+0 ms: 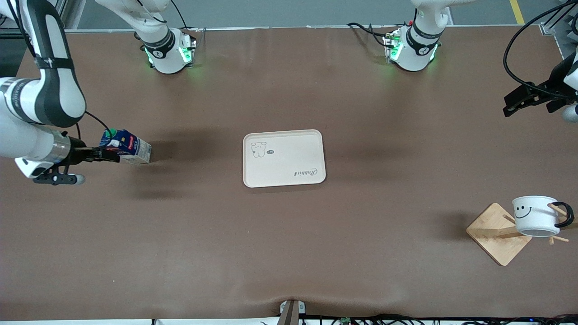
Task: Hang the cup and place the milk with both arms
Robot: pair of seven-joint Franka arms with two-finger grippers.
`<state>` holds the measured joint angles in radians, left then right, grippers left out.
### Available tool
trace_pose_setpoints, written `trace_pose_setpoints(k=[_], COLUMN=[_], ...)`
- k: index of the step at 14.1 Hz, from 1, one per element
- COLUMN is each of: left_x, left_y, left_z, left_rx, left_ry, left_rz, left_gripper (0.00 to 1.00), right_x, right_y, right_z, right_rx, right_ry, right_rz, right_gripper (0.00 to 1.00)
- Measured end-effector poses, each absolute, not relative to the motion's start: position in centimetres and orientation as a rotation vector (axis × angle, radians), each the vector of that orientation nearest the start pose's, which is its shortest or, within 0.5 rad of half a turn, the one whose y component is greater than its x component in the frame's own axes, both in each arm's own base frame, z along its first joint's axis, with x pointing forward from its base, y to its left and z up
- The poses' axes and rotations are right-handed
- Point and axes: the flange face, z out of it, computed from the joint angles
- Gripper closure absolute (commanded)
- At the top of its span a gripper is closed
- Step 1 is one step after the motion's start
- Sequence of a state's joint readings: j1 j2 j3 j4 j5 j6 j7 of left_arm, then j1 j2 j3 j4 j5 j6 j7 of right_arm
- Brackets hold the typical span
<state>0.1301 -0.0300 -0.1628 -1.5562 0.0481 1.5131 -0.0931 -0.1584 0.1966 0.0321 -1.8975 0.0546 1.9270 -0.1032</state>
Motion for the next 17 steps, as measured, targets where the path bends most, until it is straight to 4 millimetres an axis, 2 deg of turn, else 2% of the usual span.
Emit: trace_pose_setpoints(k=[3,8,12,17], left_x=[54.0,54.0,54.0,54.0], left_y=[-1.4,-1.5,-1.5,-1.5], left_z=[64.3,64.3,64.3,64.3], left_rx=[-3.087,-3.094,-3.096,-3.096], left_ry=[-0.097,-0.097,-0.097,-0.097], left_rz=[0.015,0.015,0.015,0.012], left_gripper=[0.0,0.0,0.0,0.0], right_x=[60.8,64.1,64.0,64.1], right_y=[-7.6,-8.8,-9.7,-9.1], right_z=[42.6,44.0,46.7,46.7], right_rx=[-3.068,-3.112,-3.11,-3.109], right_ry=[0.062,0.049,0.07,0.054], right_rz=[0.215,0.166,0.222,0.227], right_gripper=[0.0,0.0,0.0,0.0])
